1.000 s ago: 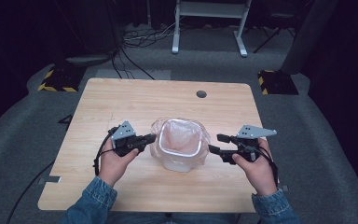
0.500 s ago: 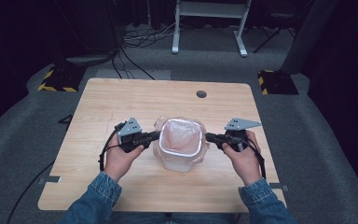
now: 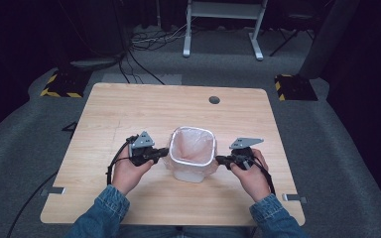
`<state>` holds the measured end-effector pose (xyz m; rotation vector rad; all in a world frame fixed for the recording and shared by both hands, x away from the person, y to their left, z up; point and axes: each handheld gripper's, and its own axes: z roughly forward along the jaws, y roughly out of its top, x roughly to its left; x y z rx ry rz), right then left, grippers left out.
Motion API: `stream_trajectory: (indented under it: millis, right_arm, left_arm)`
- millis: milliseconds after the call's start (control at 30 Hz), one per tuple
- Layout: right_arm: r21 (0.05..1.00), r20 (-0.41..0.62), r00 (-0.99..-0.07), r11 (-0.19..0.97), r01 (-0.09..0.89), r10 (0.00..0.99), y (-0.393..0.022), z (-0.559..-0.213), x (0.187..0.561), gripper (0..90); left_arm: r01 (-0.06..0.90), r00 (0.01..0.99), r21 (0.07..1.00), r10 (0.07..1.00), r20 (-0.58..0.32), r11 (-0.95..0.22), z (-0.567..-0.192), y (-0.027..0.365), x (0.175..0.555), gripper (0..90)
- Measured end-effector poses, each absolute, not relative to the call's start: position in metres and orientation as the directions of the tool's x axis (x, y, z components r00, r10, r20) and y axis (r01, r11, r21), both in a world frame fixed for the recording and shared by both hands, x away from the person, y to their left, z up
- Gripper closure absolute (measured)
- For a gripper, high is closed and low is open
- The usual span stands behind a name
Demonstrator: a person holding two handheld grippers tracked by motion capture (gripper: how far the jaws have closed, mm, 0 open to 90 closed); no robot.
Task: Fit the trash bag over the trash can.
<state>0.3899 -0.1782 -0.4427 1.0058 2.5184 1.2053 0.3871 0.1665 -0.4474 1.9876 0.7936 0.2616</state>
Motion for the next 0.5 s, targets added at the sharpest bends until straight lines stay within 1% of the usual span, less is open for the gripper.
stream_trajectory:
  millis: [100, 167, 333, 367, 400, 433, 467, 500]
  right_arm:
    - [0.735, 0.119, -0.760, 0.458, 0.500, 0.639, -0.181, -0.447, 0.385, 90.0]
    - [0.729, 0.116, -0.763, 0.468, 0.500, 0.635, -0.182, -0.449, 0.382, 90.0]
    - [0.727, 0.123, -0.758, 0.462, 0.508, 0.641, -0.186, -0.453, 0.380, 90.0]
    - [0.729, 0.126, -0.757, 0.457, 0.509, 0.641, -0.188, -0.452, 0.379, 90.0]
    - [0.734, 0.128, -0.756, 0.451, 0.507, 0.642, -0.189, -0.450, 0.379, 88.2]
    - [0.742, 0.123, -0.755, 0.446, 0.502, 0.645, -0.191, -0.448, 0.378, 81.6]
    - [0.750, 0.115, -0.752, 0.440, 0.494, 0.649, -0.193, -0.446, 0.377, 72.3]
    - [0.760, 0.112, -0.750, 0.430, 0.488, 0.652, -0.195, -0.443, 0.376, 67.5]
  left_arm:
    - [0.438, 0.767, 0.821, 0.629, -0.128, -0.366, -0.454, 0.168, 0.384, 90.0]
    - [0.443, 0.771, 0.798, 0.628, -0.105, -0.409, -0.457, 0.167, 0.383, 90.0]
    - [0.444, 0.770, 0.796, 0.629, -0.104, -0.411, -0.464, 0.169, 0.382, 89.5]
    - [0.444, 0.766, 0.799, 0.634, -0.105, -0.405, -0.465, 0.172, 0.382, 87.4]
    - [0.442, 0.753, 0.809, 0.651, -0.100, -0.387, -0.465, 0.174, 0.382, 80.7]
    - [0.435, 0.741, 0.817, 0.666, -0.086, -0.378, -0.464, 0.177, 0.381, 69.6]
    - [0.437, 0.740, 0.825, 0.665, -0.103, -0.359, -0.462, 0.181, 0.380, 67.9]
    - [0.447, 0.736, 0.833, 0.663, -0.136, -0.326, -0.460, 0.185, 0.378, 68.9]
